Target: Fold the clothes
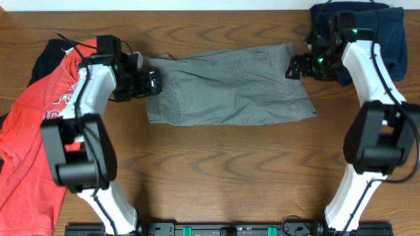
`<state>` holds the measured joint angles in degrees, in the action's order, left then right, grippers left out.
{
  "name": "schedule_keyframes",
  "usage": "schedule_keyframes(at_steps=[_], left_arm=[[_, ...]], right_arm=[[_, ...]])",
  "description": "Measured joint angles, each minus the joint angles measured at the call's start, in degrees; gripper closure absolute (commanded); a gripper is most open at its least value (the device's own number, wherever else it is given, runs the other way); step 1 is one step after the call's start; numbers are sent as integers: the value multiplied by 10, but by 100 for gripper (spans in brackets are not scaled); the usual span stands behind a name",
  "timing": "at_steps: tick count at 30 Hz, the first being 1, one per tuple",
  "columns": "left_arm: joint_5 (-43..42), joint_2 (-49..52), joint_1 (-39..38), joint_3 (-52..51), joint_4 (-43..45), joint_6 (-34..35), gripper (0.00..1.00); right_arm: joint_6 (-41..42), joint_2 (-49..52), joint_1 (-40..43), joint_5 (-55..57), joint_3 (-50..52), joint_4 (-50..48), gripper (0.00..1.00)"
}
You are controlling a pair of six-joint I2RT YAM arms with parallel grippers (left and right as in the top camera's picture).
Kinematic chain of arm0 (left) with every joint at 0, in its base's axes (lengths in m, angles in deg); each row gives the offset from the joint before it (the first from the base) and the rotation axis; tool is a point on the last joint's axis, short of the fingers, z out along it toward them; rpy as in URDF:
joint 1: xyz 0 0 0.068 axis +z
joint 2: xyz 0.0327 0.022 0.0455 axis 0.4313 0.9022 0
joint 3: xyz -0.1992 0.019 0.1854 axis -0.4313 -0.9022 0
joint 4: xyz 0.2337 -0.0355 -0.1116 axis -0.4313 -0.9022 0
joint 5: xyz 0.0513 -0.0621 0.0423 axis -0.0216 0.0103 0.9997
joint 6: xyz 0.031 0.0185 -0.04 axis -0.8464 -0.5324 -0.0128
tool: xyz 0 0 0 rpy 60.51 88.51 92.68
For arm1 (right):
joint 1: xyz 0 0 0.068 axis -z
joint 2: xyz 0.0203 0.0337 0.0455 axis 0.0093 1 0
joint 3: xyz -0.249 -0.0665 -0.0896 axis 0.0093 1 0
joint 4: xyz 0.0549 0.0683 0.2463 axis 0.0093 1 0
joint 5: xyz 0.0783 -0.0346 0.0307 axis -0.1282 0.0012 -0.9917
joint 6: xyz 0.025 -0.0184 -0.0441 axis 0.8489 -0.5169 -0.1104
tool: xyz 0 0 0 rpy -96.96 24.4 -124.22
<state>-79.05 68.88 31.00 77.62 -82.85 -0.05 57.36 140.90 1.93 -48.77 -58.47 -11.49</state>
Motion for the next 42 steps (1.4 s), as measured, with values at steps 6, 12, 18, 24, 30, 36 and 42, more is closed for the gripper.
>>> schedule_keyframes(at_steps=[6,12,18,24,30,36,42], left_arm=[[-23,53,0,1,9,-9,2],[-27,54,-2,1,15,-10,2],[-27,55,-26,1,33,-10,2],[-27,63,-58,3,63,-3,12],[-35,92,-63,20,92,15,87],[-51,101,-63,20,99,25,94],[-54,94,-62,19,64,26,94]], right_arm=[[-5,-31,-20,14,0,10,7],[-5,-30,-33,23,0,8,7],[-5,-30,-49,29,0,-3,7],[10,-30,-62,43,0,-20,11],[28,-30,-64,61,0,-26,20],[38,-30,-64,70,0,-26,36],[44,-30,-64,75,0,-26,62]])
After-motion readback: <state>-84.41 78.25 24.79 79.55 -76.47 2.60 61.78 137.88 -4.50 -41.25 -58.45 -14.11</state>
